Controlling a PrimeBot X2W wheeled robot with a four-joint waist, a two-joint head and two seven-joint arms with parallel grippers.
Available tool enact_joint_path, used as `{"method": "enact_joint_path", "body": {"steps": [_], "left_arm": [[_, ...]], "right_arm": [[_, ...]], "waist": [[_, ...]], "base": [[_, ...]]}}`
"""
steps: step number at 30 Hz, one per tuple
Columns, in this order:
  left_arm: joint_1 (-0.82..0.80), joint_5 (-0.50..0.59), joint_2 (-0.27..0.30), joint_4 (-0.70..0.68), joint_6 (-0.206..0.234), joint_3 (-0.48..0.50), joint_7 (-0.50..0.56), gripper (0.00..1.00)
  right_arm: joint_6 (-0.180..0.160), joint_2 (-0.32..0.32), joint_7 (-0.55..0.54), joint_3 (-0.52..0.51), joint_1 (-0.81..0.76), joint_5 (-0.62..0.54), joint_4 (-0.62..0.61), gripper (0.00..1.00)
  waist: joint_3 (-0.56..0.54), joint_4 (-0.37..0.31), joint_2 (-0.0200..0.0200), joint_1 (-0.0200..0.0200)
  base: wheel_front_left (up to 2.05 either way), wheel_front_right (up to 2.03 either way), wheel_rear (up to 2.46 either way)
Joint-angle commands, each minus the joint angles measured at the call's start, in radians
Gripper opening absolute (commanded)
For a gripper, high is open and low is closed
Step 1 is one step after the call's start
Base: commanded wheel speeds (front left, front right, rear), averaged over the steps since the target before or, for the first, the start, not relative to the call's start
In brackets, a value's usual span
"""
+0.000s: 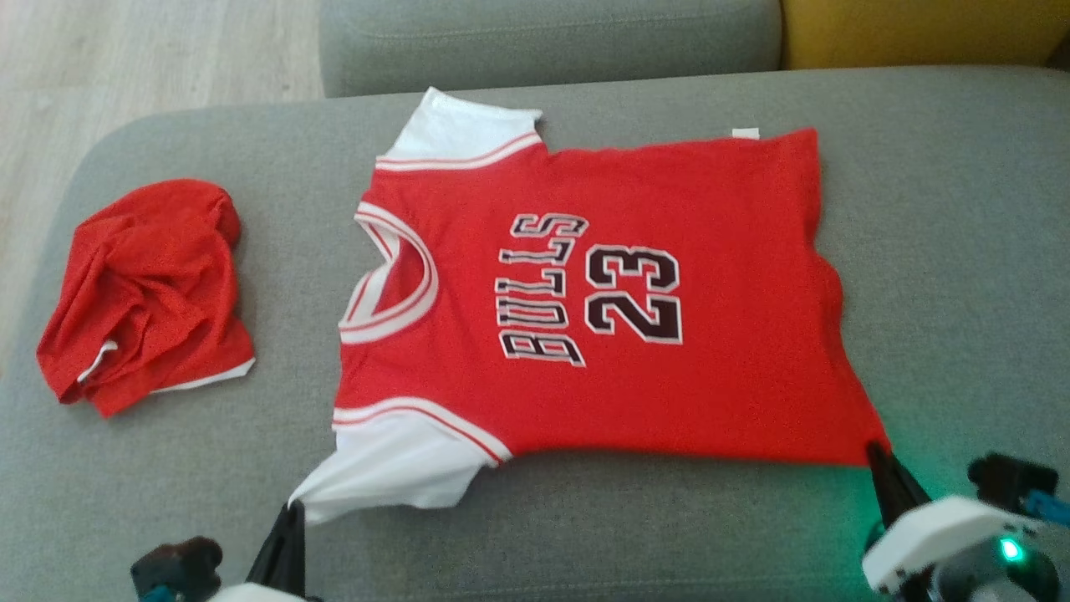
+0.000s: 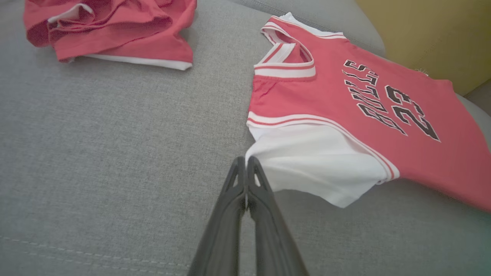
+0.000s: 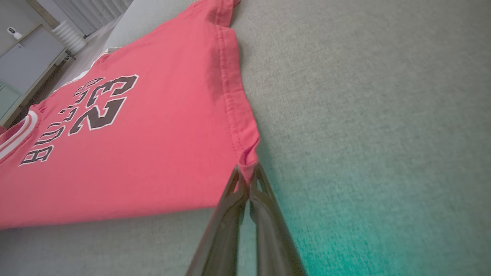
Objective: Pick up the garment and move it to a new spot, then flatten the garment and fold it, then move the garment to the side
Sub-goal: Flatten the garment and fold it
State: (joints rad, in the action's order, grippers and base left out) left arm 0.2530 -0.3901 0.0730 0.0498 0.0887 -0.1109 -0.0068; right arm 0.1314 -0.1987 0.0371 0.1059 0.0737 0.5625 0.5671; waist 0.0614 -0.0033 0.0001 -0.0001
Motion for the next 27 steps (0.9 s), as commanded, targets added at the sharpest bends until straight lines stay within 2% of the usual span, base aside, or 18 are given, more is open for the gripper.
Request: {"method": "enact_joint_path", "body": {"steps": [1, 7, 13, 16, 21, 27], "left_arm": [[-0.018, 0.001, 0.019, -0.080, 0.016, 0.035, 0.025, 0.00], [0.067, 0.009, 0.044, -0.238, 0.050, 0.035, 0.116, 0.00], [0.041, 0.005, 0.083, -0.272, 0.042, 0.029, 0.197, 0.00], [-0.002, -0.002, 0.109, -0.272, 0.030, 0.029, 0.244, 0.00], [-0.120, -0.025, 0.148, -0.245, 0.000, 0.018, 0.344, 0.00], [-0.330, -0.094, 0.184, -0.130, -0.062, 0.021, 0.436, 0.00]], "right_arm": [[-0.001, -0.004, -0.029, -0.017, -0.020, -0.026, -0.068, 0.00], [-0.001, 0.073, -0.218, -0.160, -0.176, -0.133, -0.308, 0.00], [-0.001, 0.125, -0.407, -0.233, -0.217, -0.195, -0.449, 0.00], [-0.001, 0.135, -0.488, -0.251, -0.191, -0.215, -0.477, 0.00], [-0.001, 0.140, -0.606, -0.251, -0.084, -0.236, -0.455, 0.00], [-0.001, 0.135, -0.657, -0.238, 0.076, -0.245, -0.396, 0.00]], "waist": [[-0.009, 0.007, -0.0001, 0.0001], [-0.020, 0.009, -0.0001, 0.0001], [-0.021, -0.002, -0.0001, 0.0001], [-0.006, -0.013, -0.0001, 0.0001], [0.035, -0.034, -0.0001, 0.0001], [0.092, -0.042, -0.0001, 0.0001]], "base": [[0.00, 0.00, 0.00], [0.00, 0.00, 0.00], [0.00, 0.00, 0.00], [0.00, 0.00, 0.00], [0.00, 0.00, 0.00], [0.00, 0.00, 0.00]]}}
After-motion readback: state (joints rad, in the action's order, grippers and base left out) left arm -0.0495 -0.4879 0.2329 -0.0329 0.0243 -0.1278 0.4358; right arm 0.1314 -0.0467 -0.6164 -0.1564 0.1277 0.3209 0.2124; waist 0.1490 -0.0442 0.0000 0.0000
